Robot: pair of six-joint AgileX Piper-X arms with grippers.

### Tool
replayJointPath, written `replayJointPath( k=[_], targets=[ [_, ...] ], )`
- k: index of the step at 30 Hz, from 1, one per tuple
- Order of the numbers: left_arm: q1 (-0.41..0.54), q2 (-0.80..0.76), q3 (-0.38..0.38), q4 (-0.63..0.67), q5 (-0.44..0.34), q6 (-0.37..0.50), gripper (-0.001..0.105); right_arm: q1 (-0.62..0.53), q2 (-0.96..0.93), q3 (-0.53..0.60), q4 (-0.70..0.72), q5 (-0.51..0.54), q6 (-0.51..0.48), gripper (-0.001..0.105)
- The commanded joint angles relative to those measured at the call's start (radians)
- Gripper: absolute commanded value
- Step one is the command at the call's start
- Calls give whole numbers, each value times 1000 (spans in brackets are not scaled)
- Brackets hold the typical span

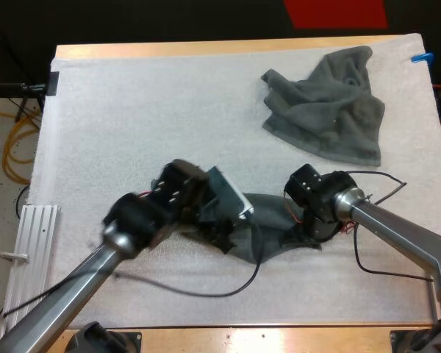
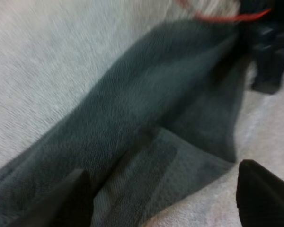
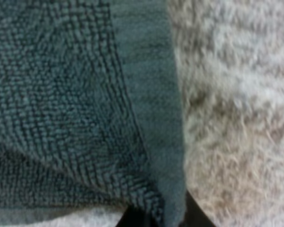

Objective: Pick towel from pile fold and stack

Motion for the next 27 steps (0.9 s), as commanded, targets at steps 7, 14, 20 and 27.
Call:
replayJointPath(
  k=[7,14,20,27],
  targets=[
    [-3,225,-4,-97,-16,-5,61,-3,-38,20,-11,-3,10,1],
    [-3,373,-4,-84,-16,-5,54,-3,-38,20,-22,-3,10,1],
    [-3,429,-4,-71,-11,-5,43,-3,-38,20,-25,-3,10,1],
    [-3,470,-4,-60,6,-5,43,-3,-38,20,-25,-3,10,1]
  ],
)
